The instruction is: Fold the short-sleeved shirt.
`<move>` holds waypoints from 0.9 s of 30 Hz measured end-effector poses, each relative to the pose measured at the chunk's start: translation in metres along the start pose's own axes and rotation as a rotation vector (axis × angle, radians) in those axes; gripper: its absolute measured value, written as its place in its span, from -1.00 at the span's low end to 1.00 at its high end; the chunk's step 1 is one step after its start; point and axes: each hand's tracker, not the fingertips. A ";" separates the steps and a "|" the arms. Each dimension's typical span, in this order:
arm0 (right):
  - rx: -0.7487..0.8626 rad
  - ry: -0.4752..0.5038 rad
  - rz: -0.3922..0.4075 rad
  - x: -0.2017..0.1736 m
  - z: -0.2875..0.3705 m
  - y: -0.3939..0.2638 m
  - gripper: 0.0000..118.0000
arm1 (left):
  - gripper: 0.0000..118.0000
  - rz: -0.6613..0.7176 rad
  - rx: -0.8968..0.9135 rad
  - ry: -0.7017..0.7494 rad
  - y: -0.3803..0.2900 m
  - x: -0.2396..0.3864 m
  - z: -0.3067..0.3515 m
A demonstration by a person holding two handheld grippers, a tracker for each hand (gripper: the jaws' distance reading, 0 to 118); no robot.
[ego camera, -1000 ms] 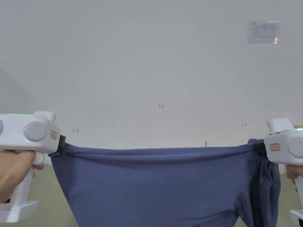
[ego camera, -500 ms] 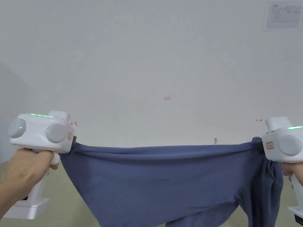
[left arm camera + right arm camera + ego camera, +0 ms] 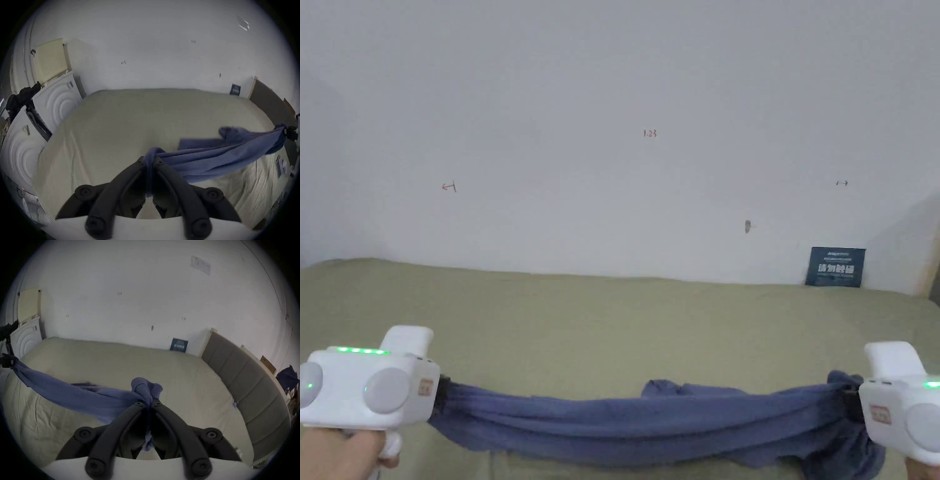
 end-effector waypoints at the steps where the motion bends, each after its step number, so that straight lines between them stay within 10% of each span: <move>1: -0.003 0.003 -0.003 -0.002 0.012 -0.017 -0.95 | -0.89 0.008 0.003 -0.013 -0.017 -0.001 0.007; 14: -0.109 0.070 -0.070 -0.003 0.145 -0.208 -0.95 | -0.89 0.124 -0.130 -0.080 -0.214 -0.033 0.102; 27: -0.168 0.048 -0.110 -0.013 0.143 -0.239 -0.89 | -0.87 0.124 -0.198 -0.113 -0.246 -0.040 0.092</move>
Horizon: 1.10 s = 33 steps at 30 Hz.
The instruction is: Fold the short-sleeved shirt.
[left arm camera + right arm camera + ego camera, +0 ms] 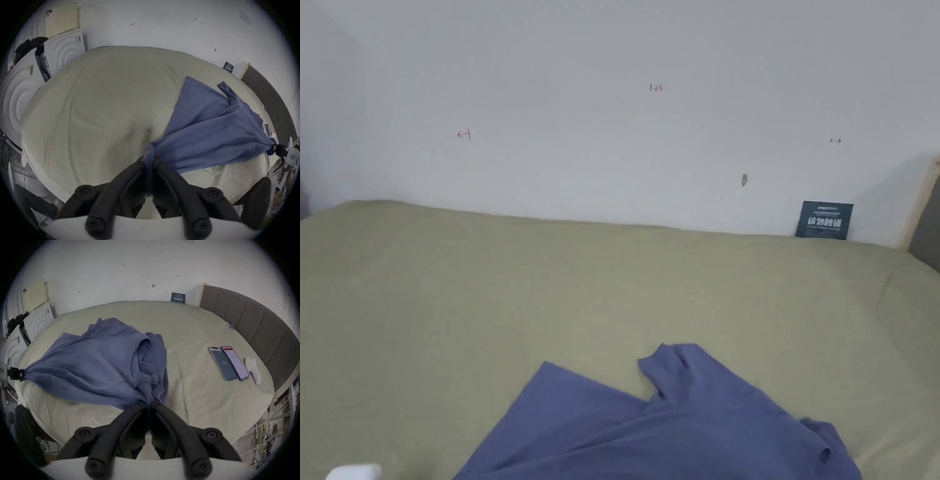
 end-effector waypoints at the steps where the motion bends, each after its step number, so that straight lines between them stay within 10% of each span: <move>1: 0.005 -0.005 -0.003 -0.001 0.002 0.003 -0.51 | -0.63 -0.006 0.022 -0.019 0.000 0.001 0.004; 3: 0.007 0.004 -0.038 0.001 0.006 0.010 0.78 | 0.52 0.000 0.046 -0.026 0.003 0.000 0.009; 4: 0.019 0.014 -0.048 0.000 0.008 0.012 0.94 | 0.90 0.000 0.062 -0.004 0.005 0.000 0.011; 7: 0.079 0.025 -0.029 -0.021 0.035 0.024 0.91 | 0.87 0.008 0.113 0.008 0.009 0.000 0.031; 9: 0.103 0.031 -0.016 -0.040 0.051 0.028 0.85 | 0.79 0.035 0.158 0.042 0.007 0.000 0.046; 10: 0.116 0.044 -0.004 -0.040 0.044 0.028 0.53 | 0.44 0.034 0.171 0.045 0.004 -0.001 0.053; 12: 0.174 0.051 0.000 -0.057 0.058 0.024 -0.87 | -1.00 0.015 0.177 0.056 -0.001 -0.003 0.061; 27: 0.246 0.075 -0.007 -0.098 0.087 -0.001 -1.00 | -1.00 0.067 0.076 -0.021 -0.013 -0.029 0.060; 29: 0.236 0.082 -0.010 -0.100 0.085 -0.003 -1.00 | -0.67 0.032 0.036 -0.056 -0.003 -0.030 0.042; 31: 0.227 0.083 -0.003 -0.103 0.083 -0.005 -1.00 | 0.63 0.027 -0.045 -0.022 0.005 -0.030 0.018; 33: 0.210 0.093 -0.001 -0.103 0.080 -0.007 -1.00 | 0.91 0.013 -0.075 0.017 0.008 -0.031 -0.003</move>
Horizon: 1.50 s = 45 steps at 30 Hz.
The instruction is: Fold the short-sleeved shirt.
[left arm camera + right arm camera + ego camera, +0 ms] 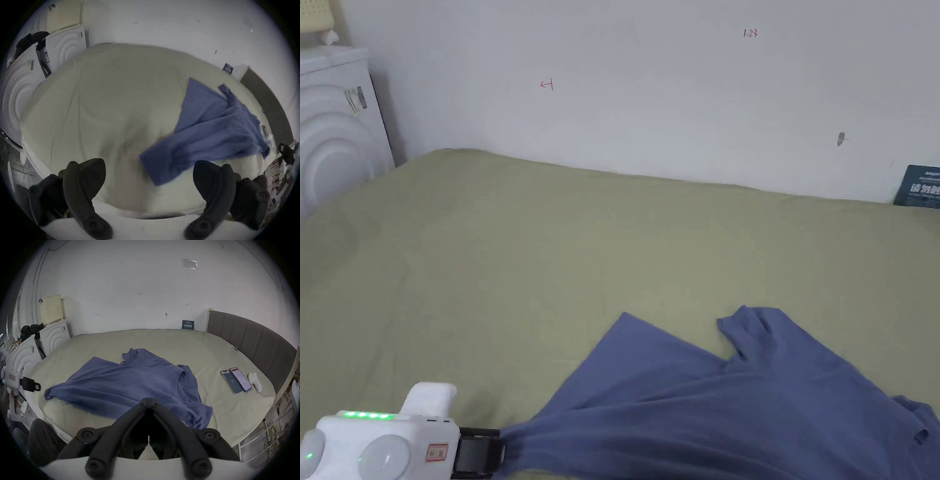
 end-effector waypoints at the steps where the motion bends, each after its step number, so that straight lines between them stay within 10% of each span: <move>1: -0.008 -0.001 -0.001 0.000 -0.002 -0.002 -1.00 | 0.91 -0.006 -0.044 0.040 0.005 0.000 -0.011; 5: -0.053 -0.004 -0.002 0.003 -0.008 -0.010 -1.00 | 0.79 -0.021 -0.083 0.036 0.008 0.004 -0.030; 6: -0.066 -0.006 0.001 0.004 -0.010 -0.011 -1.00 | 0.50 -0.022 -0.097 0.042 0.008 0.007 -0.030; 8: -0.081 -0.007 0.001 0.006 -0.015 -0.013 -1.00 | -0.74 -0.004 -0.021 -0.002 0.004 0.013 -0.017; 9: -0.090 -0.006 0.001 0.006 -0.017 -0.014 -1.00 | -0.94 -0.016 -0.014 -0.049 0.005 0.015 -0.015; 32: -0.259 0.034 0.154 0.079 -0.284 0.155 -1.00 | -0.94 0.003 -0.056 -0.059 0.008 0.011 -0.025; 33: -0.297 0.054 0.151 0.079 -0.294 0.159 -0.89 | -0.94 0.008 -0.058 -0.062 0.008 0.010 -0.025; 35: -0.398 0.096 0.139 0.082 -0.323 0.164 0.57 | -0.94 0.008 -0.064 -0.064 0.009 0.011 -0.025; 36: -0.438 0.098 0.139 0.083 -0.335 0.163 0.93 | -0.94 0.008 -0.068 -0.065 0.010 0.013 -0.024; 41: -0.493 0.034 0.199 0.075 -0.368 0.150 0.86 | -0.93 -0.020 -0.081 -0.063 0.015 0.015 -0.025; 45: -0.504 0.004 0.225 0.068 -0.374 0.140 0.39 | -0.94 -0.021 -0.085 -0.059 0.016 0.018 -0.027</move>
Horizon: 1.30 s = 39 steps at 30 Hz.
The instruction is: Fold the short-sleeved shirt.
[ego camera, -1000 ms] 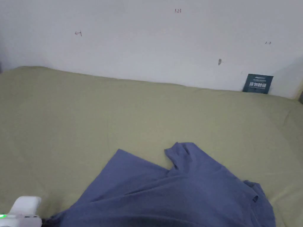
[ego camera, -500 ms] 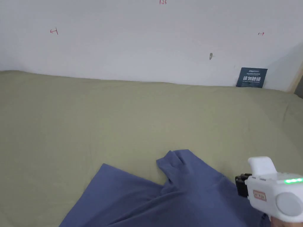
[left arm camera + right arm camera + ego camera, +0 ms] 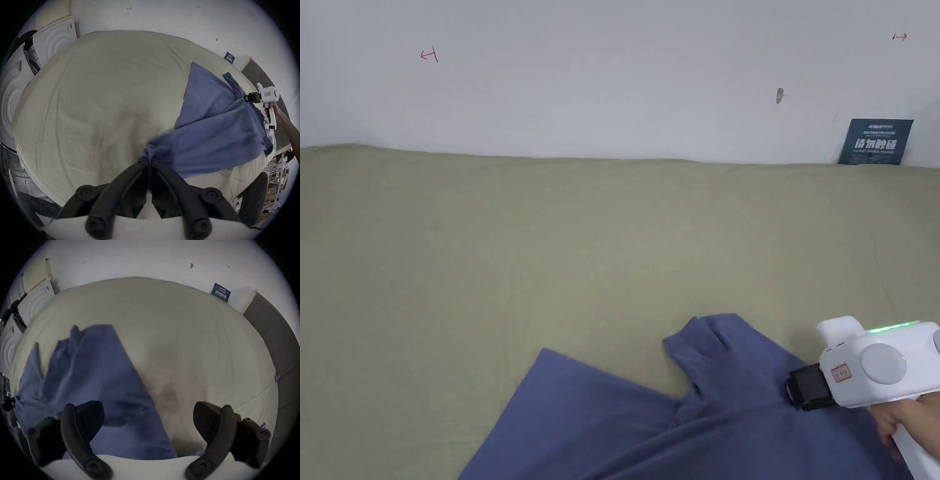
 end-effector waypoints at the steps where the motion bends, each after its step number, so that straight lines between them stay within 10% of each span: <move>1: 0.000 0.011 -0.001 -0.002 0.006 0.000 -0.04 | -0.93 -0.004 0.001 0.002 -0.001 0.000 0.000; 2: 0.019 0.049 0.011 -0.004 0.013 0.000 -0.82 | -0.94 -0.007 0.003 0.002 -0.001 0.000 0.001; 3: 0.056 0.047 0.025 -0.006 0.022 -0.002 -1.00 | -0.93 -0.006 0.003 0.001 0.000 0.001 0.001; 26: 0.691 -0.088 -0.077 0.047 0.423 -0.039 -1.00 | -0.94 -0.034 0.454 -0.133 0.156 0.069 0.200; 39: 0.835 -0.124 -0.162 0.079 0.507 0.001 -1.00 | -0.94 -0.093 0.606 0.039 0.272 0.125 0.299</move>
